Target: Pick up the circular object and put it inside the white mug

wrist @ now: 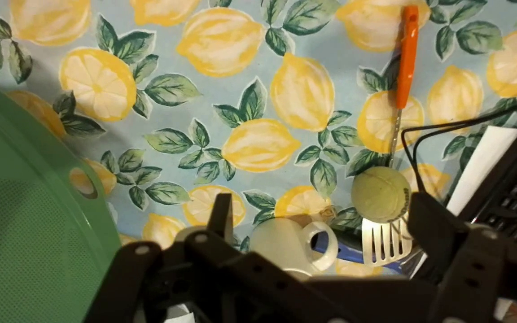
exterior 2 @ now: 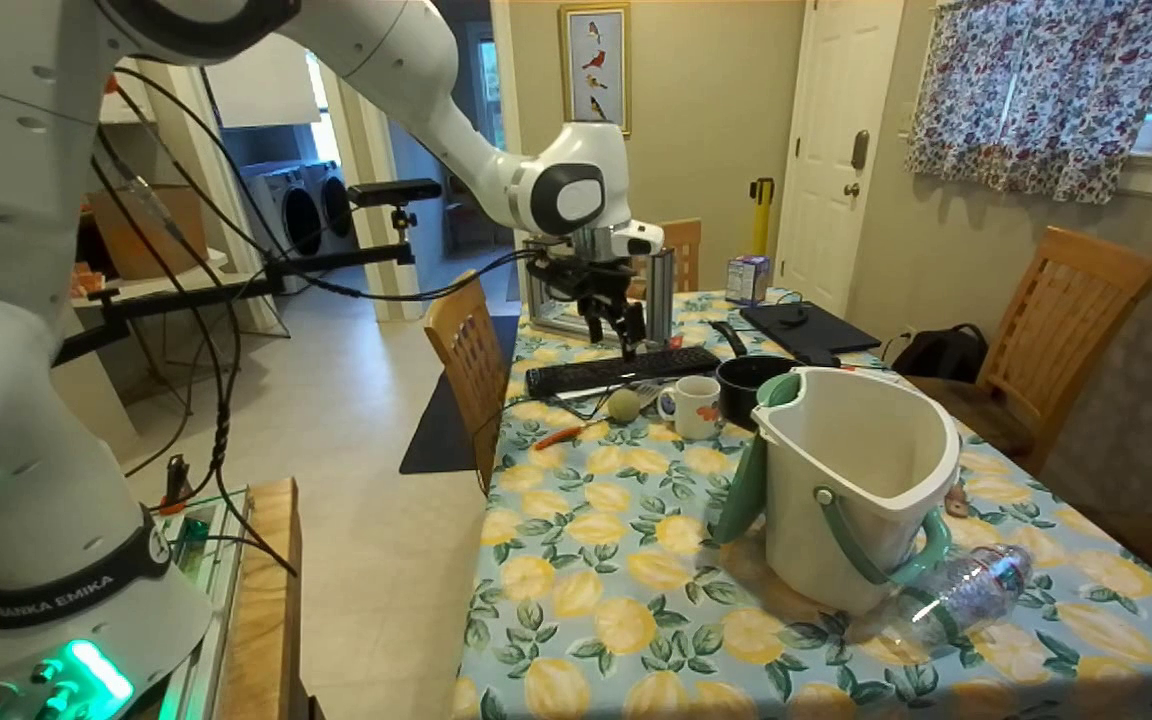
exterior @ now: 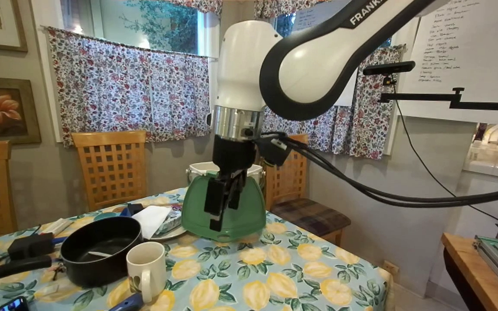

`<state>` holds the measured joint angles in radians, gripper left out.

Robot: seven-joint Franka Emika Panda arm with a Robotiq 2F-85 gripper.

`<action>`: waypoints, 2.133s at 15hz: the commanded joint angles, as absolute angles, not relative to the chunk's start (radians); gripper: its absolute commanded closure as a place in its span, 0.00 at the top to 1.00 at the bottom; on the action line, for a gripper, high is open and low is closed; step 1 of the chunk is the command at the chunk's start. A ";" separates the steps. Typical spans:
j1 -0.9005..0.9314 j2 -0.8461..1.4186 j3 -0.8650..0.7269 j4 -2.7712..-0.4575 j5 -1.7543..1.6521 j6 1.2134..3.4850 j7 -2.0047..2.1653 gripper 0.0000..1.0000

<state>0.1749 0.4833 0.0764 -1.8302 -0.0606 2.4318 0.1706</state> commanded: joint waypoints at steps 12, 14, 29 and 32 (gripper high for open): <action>0.244 0.887 0.078 -1.438 -0.014 2.584 0.240 1.00; 0.248 0.934 0.085 -1.383 -0.006 2.578 0.229 1.00; 0.248 1.147 0.132 -1.090 0.062 2.380 0.225 1.00; 0.251 1.174 0.128 -1.044 0.076 2.362 0.240 1.00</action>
<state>0.2416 1.1192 0.1344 -1.1419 0.0458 2.4085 0.2254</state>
